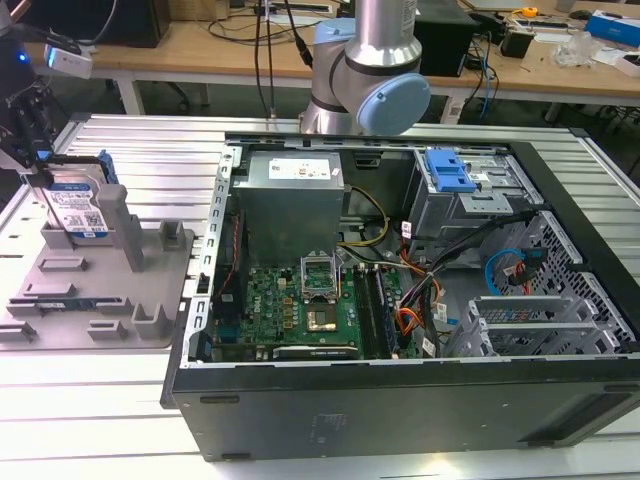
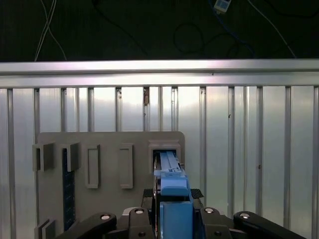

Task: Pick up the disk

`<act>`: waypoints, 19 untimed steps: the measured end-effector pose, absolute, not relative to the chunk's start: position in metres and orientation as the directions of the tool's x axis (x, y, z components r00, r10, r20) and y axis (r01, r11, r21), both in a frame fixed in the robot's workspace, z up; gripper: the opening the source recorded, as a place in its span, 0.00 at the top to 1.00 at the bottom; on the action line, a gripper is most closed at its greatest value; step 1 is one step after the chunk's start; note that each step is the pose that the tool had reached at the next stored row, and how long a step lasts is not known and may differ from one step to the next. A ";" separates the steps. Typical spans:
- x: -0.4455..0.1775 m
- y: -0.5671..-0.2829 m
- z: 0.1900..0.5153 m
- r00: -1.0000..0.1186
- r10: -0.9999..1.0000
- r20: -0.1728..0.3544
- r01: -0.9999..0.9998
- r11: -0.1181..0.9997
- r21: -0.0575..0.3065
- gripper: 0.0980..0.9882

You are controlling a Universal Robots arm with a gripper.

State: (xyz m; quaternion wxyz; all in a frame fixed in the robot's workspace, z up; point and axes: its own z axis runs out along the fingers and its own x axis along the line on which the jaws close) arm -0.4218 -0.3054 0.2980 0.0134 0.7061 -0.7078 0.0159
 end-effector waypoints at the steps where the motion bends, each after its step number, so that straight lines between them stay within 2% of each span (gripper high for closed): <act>1: -0.422 -0.305 0.298 -0.002 -0.999 0.041 -1.000 0.002 -0.004 0.70; 19: -0.422 -0.307 0.298 -0.002 -0.999 0.040 -1.000 0.002 -0.004 0.70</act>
